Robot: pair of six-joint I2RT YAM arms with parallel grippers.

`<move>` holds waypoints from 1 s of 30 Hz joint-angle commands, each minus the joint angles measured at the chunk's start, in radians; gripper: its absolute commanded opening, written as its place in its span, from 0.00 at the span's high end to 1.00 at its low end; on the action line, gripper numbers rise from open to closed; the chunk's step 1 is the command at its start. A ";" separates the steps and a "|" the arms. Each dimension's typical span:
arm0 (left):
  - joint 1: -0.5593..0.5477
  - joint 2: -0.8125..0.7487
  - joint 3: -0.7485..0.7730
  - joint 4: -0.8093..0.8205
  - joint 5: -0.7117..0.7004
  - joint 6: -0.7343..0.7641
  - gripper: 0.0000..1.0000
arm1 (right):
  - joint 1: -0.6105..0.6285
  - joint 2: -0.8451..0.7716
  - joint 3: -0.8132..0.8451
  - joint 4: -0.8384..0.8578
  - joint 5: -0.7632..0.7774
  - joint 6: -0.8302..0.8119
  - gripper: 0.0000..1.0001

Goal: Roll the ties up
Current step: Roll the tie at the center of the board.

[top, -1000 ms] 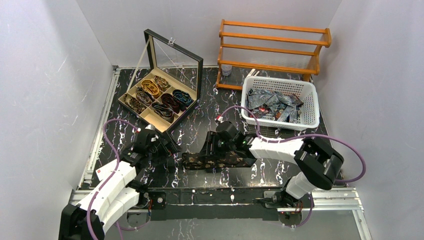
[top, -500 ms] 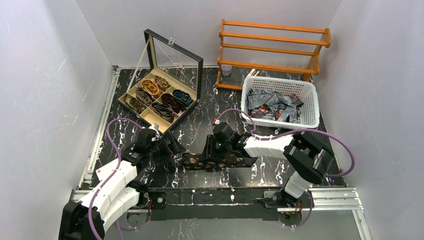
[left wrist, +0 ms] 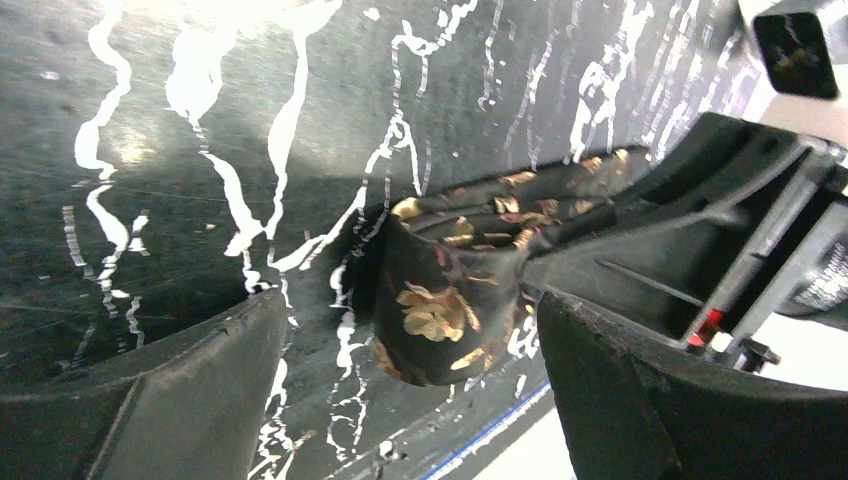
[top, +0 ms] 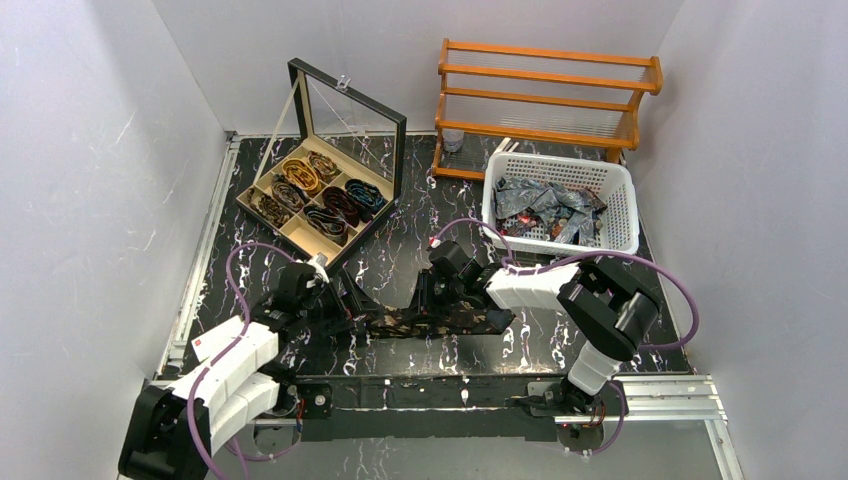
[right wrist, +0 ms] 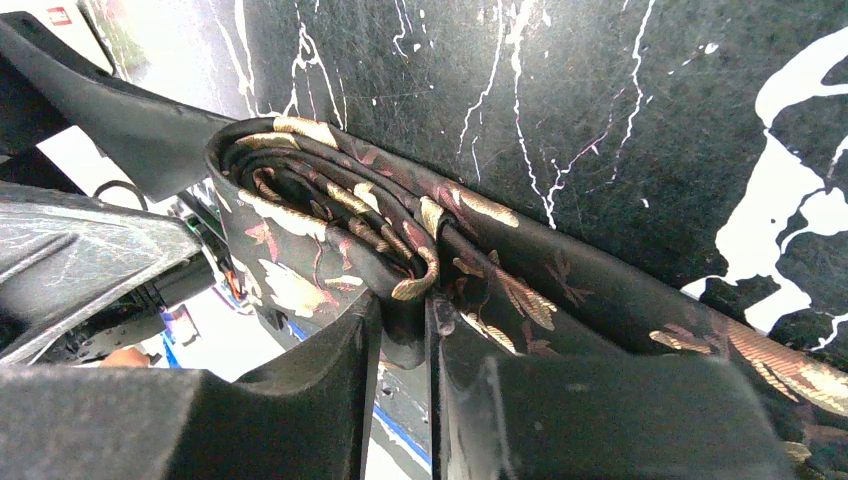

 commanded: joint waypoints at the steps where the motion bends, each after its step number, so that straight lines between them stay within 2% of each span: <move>1: 0.003 0.023 -0.052 0.057 0.048 -0.021 0.07 | -0.007 0.028 0.002 0.004 -0.011 -0.017 0.71; 12: -0.003 0.064 -0.209 0.407 0.180 -0.135 0.11 | -0.017 0.042 -0.024 0.026 -0.030 -0.002 0.71; 15: -0.006 0.084 -0.211 0.441 0.194 -0.137 0.20 | -0.024 0.044 -0.026 0.030 -0.039 0.004 0.71; 26: -0.038 0.143 -0.192 0.461 0.188 -0.109 0.37 | -0.033 0.058 -0.042 0.054 -0.062 0.020 0.71; 30: -0.075 0.162 -0.162 0.470 0.142 -0.115 0.51 | -0.035 0.063 -0.041 0.054 -0.070 0.020 0.71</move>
